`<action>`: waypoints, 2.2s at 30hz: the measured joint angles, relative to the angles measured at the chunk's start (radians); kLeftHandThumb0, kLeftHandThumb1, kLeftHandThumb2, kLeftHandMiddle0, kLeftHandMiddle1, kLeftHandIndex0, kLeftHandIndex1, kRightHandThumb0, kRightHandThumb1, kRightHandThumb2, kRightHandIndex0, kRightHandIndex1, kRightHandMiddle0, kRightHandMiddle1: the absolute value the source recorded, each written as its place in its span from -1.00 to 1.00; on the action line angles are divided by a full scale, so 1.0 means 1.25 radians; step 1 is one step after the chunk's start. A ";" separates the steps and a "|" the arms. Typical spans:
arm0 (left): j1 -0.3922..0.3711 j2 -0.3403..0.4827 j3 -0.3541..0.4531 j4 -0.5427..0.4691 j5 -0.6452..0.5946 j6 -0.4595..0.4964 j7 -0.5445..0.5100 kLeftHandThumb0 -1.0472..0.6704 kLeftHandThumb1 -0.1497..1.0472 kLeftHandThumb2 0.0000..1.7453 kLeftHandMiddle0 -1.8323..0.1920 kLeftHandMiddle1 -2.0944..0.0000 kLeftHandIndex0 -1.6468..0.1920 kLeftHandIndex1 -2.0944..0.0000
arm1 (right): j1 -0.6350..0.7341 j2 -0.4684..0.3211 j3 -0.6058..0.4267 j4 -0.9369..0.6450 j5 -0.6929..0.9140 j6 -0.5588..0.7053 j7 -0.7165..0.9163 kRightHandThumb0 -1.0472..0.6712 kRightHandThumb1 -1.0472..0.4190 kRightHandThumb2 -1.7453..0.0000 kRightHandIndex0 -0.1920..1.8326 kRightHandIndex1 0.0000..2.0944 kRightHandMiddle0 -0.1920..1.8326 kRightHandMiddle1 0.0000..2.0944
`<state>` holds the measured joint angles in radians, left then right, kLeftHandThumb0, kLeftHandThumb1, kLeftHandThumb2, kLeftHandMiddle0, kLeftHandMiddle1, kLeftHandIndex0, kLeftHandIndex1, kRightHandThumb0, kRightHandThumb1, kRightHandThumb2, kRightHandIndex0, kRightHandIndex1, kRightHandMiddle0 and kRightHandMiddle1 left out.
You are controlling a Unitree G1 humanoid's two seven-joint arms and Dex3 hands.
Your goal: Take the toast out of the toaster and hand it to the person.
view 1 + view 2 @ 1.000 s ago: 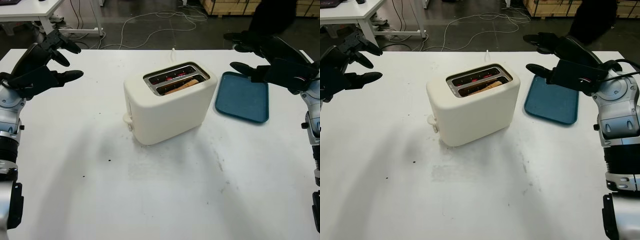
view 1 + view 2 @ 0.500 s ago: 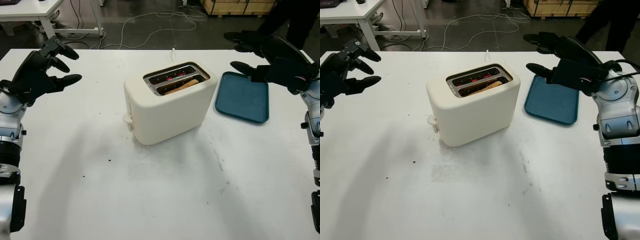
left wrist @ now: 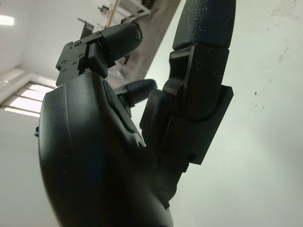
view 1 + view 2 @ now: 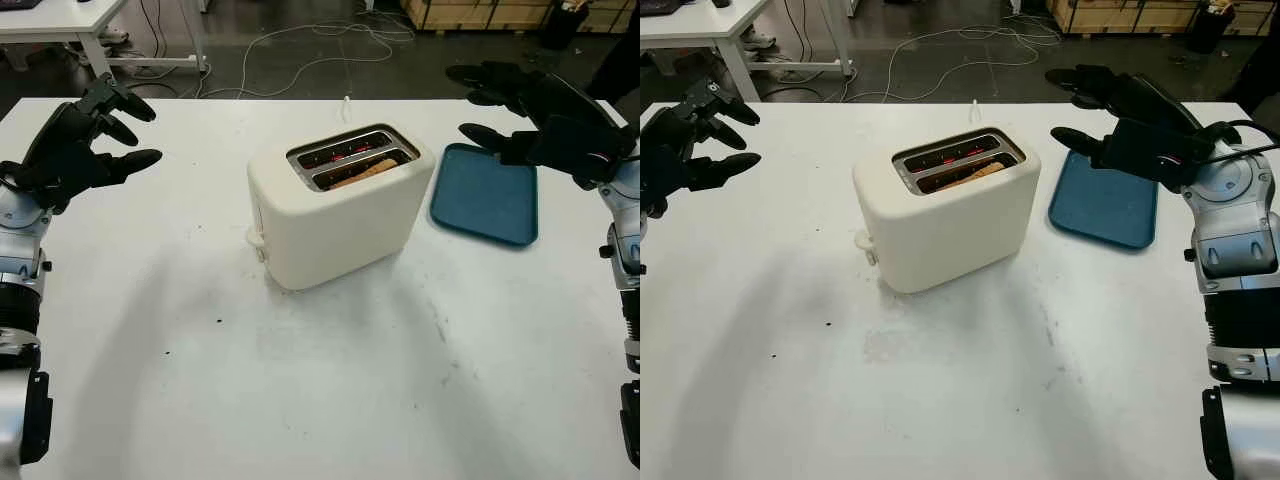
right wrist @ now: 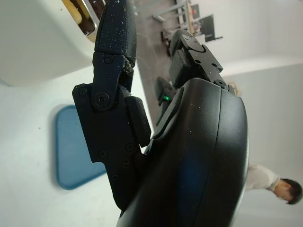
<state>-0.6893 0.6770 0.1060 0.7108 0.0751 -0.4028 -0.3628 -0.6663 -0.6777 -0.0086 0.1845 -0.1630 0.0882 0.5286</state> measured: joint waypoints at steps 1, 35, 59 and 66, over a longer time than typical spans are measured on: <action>0.000 0.000 0.000 0.000 0.000 0.000 0.000 -1.00 0.79 -0.76 0.81 -0.67 0.79 -0.48 | 0.000 0.000 0.000 0.000 0.000 0.000 0.000 -0.78 -0.83 0.41 -0.81 -0.42 -0.51 -1.00; -0.002 0.000 -0.006 -0.017 0.001 0.016 -0.001 -1.00 0.79 -0.74 0.81 -0.66 0.79 -0.42 | -0.003 0.001 0.001 0.012 -0.001 -0.001 0.000 -0.77 -0.83 0.41 -0.81 -0.39 -0.50 -1.00; -0.002 -0.015 -0.007 -0.026 0.001 0.024 0.003 -1.00 0.79 -0.77 0.81 -0.64 0.79 -0.39 | -0.004 -0.001 -0.003 0.014 0.002 -0.012 -0.001 -0.77 -0.83 0.40 -0.81 -0.37 -0.50 -1.00; 0.002 -0.030 -0.016 -0.118 0.015 0.062 0.016 -1.00 0.79 -0.76 0.81 -0.29 0.79 -0.06 | -0.005 -0.035 -0.024 0.071 0.025 -0.063 0.024 -0.76 -0.83 0.35 -0.81 -0.42 -0.54 -1.00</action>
<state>-0.6862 0.6400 0.0862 0.5636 0.0935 -0.3254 -0.3424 -0.6720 -0.7219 -0.0392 0.2732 -0.1318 0.0097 0.5581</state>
